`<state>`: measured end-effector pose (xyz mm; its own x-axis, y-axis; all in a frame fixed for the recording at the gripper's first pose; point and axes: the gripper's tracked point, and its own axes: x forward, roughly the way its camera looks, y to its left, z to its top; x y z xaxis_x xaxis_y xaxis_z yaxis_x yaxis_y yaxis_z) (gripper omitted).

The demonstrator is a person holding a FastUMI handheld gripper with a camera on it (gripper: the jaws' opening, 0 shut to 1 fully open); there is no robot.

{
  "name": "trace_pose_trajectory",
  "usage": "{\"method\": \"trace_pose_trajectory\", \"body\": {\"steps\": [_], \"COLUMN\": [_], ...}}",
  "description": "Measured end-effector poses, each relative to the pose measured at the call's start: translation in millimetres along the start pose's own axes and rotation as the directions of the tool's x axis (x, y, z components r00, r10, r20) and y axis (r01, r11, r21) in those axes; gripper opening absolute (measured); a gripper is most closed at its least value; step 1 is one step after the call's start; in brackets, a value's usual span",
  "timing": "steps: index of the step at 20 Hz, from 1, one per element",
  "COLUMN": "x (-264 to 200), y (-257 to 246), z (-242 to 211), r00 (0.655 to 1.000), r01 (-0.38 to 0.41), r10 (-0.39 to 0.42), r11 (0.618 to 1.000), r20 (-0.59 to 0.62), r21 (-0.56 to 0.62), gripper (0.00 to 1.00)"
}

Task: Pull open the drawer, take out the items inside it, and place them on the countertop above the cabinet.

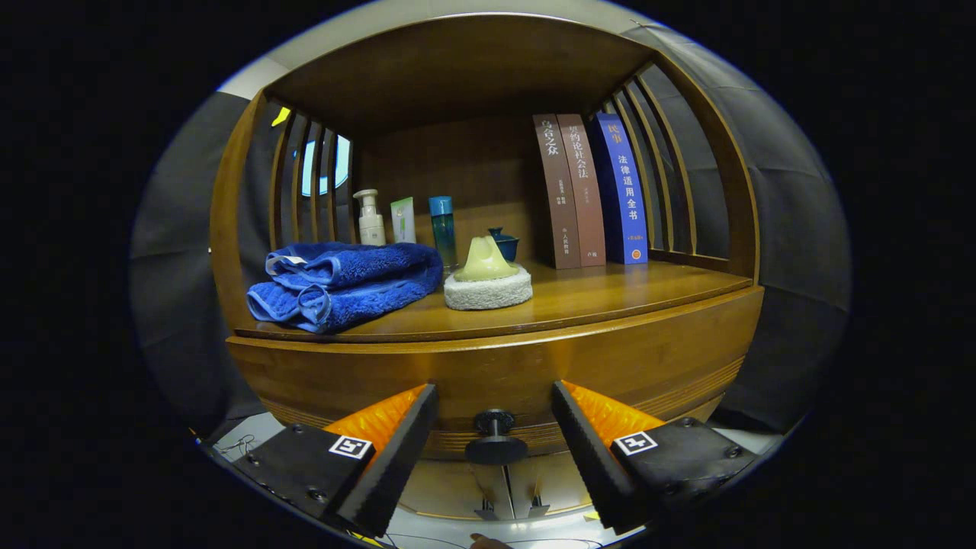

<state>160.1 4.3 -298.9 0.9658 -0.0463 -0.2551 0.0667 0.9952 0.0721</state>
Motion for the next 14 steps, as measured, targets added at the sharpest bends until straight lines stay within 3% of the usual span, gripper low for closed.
{"method": "trace_pose_trajectory", "body": {"steps": [10, 14], "x": [-2.6, -19.4], "y": [-4.0, -3.1], "z": [0.1, 20.8], "r00": [1.000, 1.000], "r01": [0.010, 0.004], "r10": [-0.010, -0.003], "r11": [0.999, 0.999], "r20": [-0.011, 0.024], "r21": [-0.038, -0.037], "gripper": [0.99, 1.00]}}
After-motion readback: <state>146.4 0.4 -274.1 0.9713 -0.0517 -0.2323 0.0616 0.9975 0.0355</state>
